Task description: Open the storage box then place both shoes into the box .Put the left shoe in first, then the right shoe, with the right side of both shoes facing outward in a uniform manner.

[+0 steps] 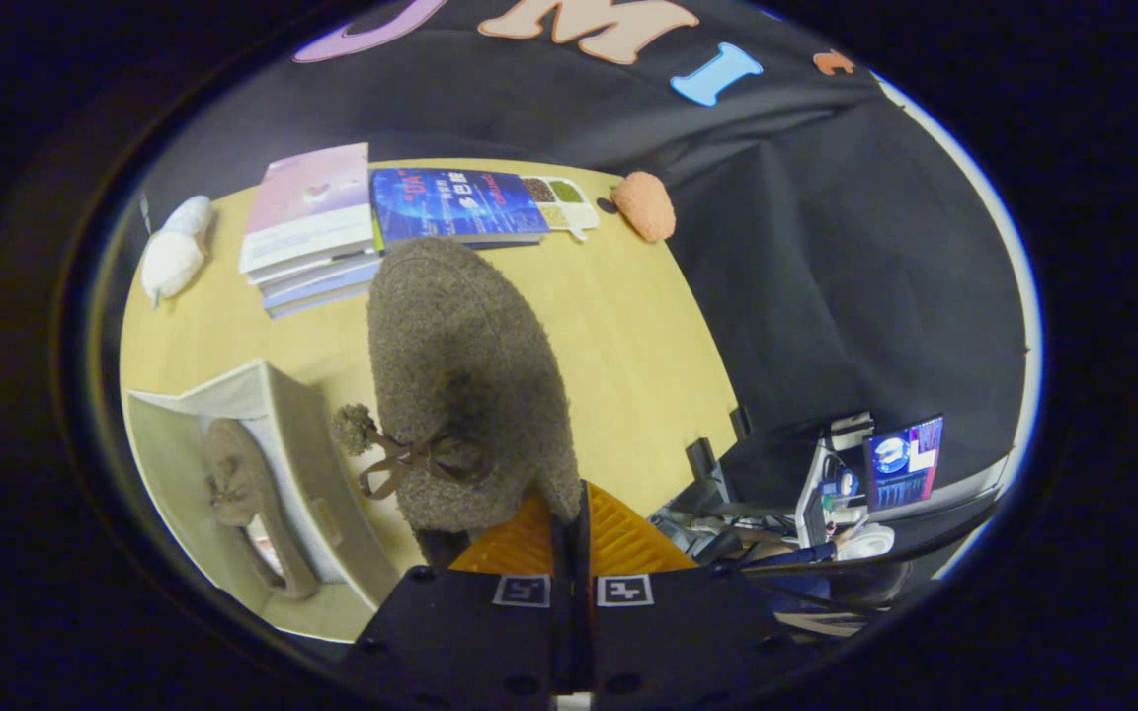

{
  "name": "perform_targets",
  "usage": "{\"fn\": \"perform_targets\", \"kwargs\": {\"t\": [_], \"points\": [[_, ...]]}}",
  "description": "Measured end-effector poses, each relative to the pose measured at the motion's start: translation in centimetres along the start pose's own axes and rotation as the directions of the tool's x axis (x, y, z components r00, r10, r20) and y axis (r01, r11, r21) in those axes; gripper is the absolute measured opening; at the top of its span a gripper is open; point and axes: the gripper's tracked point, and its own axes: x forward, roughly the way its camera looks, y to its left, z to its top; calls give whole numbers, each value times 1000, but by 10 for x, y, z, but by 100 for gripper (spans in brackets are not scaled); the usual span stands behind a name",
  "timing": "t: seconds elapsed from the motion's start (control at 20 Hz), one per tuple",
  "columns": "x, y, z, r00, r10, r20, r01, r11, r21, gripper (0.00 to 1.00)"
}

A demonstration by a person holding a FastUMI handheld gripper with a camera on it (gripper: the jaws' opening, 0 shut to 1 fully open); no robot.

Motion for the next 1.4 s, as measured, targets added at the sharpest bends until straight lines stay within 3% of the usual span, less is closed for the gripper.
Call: {"fn": "perform_targets", "kwargs": {"t": [0.3, 0.45, 0.75, 1.25, 1.4], "points": [[-60, 77, -27, 991, 133, -32, -133, 991, 1, 3], [-67, 115, -50, 978, 193, -75, -194, 981, -11, 3], [-36, 170, -80, 960, 248, -128, -255, 966, -37, 4], [8, 188, -104, 947, 230, -222, -249, 966, -63, 4], [23, 200, -112, 935, 256, -245, -282, 957, -75, 4]]}}
